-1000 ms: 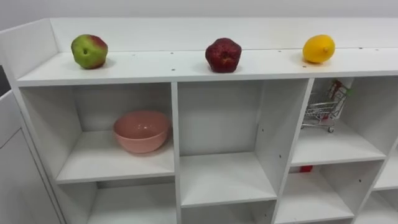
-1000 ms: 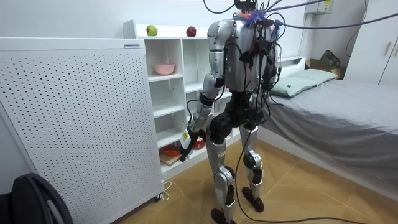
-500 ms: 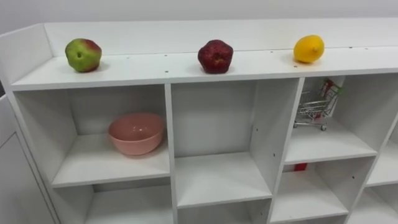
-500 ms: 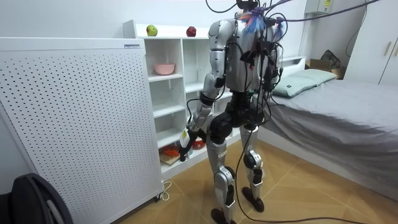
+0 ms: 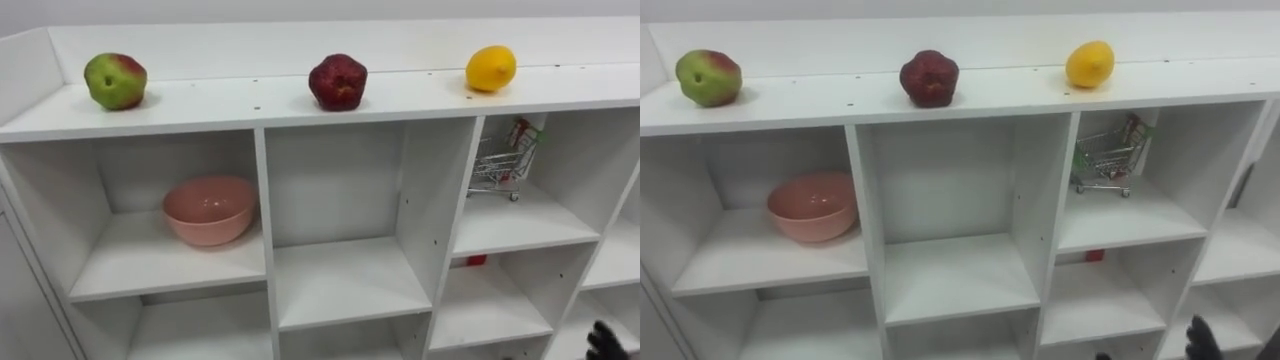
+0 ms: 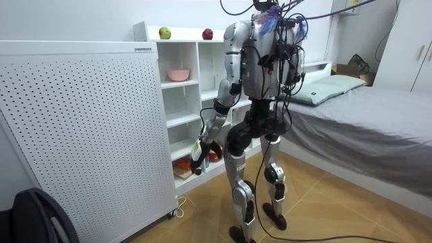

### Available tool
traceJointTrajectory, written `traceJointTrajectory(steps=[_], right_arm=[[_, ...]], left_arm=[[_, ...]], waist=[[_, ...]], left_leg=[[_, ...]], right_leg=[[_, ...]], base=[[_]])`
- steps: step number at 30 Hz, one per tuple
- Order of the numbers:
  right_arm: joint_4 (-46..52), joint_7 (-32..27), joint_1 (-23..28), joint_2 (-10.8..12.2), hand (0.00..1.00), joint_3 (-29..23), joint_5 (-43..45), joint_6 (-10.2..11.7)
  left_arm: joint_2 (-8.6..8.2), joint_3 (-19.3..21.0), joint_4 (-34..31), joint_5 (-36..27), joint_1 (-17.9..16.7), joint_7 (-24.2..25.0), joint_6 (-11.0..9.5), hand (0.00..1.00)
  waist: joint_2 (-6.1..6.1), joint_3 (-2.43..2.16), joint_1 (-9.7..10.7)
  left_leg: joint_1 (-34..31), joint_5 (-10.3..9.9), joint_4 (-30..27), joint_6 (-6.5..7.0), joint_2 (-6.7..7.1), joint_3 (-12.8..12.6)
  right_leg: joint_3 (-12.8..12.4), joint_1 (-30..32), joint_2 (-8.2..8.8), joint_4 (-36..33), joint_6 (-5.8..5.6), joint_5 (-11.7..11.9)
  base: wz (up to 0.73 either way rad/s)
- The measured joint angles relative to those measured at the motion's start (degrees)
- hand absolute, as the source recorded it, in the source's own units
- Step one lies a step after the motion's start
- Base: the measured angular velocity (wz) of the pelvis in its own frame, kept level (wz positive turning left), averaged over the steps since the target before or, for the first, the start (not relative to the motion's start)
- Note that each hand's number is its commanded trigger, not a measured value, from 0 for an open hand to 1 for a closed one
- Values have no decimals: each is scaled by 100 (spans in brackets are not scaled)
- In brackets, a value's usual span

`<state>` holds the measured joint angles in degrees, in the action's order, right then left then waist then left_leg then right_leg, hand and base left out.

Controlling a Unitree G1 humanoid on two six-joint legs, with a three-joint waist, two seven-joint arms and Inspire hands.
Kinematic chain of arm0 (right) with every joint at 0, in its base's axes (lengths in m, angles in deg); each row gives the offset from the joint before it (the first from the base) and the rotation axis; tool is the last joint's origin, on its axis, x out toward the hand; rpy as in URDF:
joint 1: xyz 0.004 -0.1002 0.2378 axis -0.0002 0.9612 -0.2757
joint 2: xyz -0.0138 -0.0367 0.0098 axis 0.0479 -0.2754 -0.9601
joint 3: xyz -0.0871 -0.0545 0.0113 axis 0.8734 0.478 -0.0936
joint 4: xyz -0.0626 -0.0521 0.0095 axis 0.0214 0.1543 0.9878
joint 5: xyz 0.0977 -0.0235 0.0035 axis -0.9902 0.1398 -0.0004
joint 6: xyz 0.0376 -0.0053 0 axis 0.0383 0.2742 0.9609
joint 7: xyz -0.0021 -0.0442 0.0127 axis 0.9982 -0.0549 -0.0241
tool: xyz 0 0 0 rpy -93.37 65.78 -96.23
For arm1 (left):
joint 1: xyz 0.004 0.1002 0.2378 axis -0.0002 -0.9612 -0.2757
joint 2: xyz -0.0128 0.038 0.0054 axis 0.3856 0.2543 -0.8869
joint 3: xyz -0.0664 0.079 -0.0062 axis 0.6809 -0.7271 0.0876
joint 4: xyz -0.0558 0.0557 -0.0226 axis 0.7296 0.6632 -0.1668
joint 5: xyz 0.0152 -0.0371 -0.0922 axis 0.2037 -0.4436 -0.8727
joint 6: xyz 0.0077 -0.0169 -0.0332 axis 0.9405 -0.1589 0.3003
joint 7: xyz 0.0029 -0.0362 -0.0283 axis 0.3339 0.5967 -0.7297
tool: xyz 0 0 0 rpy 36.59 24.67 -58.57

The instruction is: Arrange fruit in the closet

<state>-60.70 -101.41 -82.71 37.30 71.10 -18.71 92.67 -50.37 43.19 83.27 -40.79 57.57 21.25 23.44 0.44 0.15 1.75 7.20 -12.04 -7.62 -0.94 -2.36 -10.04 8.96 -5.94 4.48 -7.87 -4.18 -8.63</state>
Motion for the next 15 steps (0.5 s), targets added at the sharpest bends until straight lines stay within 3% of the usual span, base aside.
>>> traceJointTrajectory(steps=[5,9,15], right_arm=[[610,-389,0,-45,0,4,426,25],[1272,-544,-26,-330,0,64,720,25],[1794,-610,-309,-496,0,83,1019,120]], left_arm=[[34,-11,-158,-2,-53,36,0,0],[73,-79,-169,18,-106,84,21,0],[171,-173,-164,131,-126,131,26,0]], waist=[[-67,-21,-14],[-129,-50,-56],[-50,15,-59]], left_leg=[[-92,1,-17,1,-10,-14],[-102,1,-17,2,-10,-42],[-90,2,-60,2,-16,-17]], right_leg=[[58,130,3,-84,0,0],[57,152,5,-89,0,0],[100,104,6,-89,1,0]], base=[[-2],[-2],[1]])
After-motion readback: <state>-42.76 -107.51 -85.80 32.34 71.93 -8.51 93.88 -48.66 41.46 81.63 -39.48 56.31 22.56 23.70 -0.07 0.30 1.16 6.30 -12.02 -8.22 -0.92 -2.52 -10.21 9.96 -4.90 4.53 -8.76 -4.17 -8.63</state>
